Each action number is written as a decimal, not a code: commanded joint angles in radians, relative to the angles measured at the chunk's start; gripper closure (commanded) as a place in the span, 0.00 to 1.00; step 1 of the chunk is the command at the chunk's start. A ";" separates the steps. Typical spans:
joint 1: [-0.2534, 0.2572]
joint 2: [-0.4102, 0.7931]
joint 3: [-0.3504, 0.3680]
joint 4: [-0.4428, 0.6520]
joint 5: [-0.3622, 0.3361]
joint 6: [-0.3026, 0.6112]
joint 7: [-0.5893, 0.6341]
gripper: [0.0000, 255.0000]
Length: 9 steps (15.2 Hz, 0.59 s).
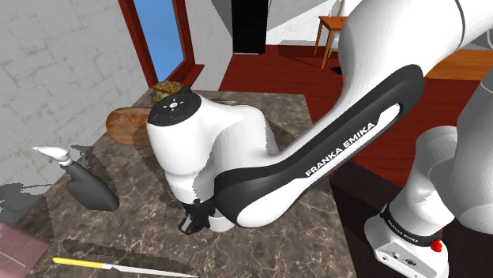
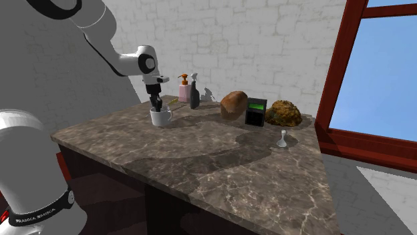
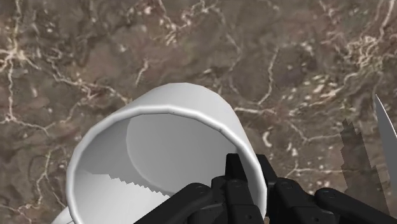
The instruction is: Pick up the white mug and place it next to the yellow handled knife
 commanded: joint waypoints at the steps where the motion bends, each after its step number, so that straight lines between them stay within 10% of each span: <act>1: 0.001 0.008 -0.001 -0.003 -0.004 0.011 0.004 1.00; 8: 0.001 0.008 -0.001 -0.003 -0.004 0.011 0.004 1.00; 9: 0.001 0.008 -0.001 -0.003 -0.004 0.011 0.004 0.00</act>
